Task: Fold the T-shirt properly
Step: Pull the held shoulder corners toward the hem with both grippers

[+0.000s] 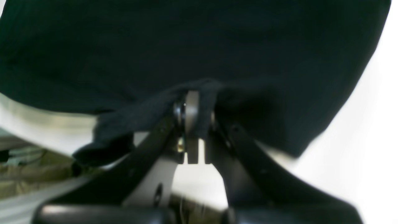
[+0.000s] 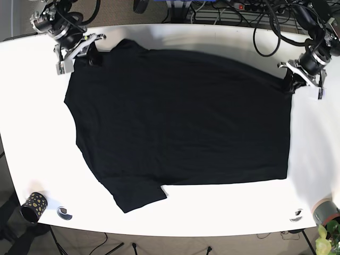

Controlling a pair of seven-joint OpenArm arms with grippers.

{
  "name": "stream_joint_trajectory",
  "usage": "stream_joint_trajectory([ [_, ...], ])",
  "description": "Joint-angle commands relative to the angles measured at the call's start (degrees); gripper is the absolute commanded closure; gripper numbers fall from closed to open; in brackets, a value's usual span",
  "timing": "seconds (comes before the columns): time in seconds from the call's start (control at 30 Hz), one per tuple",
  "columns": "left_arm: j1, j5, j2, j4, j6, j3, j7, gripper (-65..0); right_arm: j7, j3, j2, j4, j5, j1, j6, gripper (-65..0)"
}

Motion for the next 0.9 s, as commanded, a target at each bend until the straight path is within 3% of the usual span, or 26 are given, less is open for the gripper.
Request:
stream_joint_trajectory([
  [0.0,-1.0,-1.1,-0.7,0.7,1.2,1.4,-1.1,0.0,0.7,0.2,0.6,-0.8,1.2,1.8,0.12,-0.2],
  [0.2,-4.7,-1.1,-0.7,-0.6,4.5,4.1,-1.3,0.0,-2.6,0.2,2.9,-7.6,1.2,9.9,0.12,-0.2],
  [0.47,-10.3,-0.9,-1.4,-8.0,4.6,4.2,-1.3,0.0,-2.7,0.1,4.7,-16.4,1.2,18.0,0.12,-0.5],
  [0.7,-15.6,4.6,-2.1,-13.2,4.3,4.5,-1.3,0.0,-2.5,-2.2,6.5,-23.9,1.1,24.3,0.12,-0.5],
  [0.87,-18.4,6.1,-2.1,-15.6,4.2,4.4,-1.4,0.0,-2.5,-2.6,6.7,-27.5,1.1,27.8,0.12,-0.5],
])
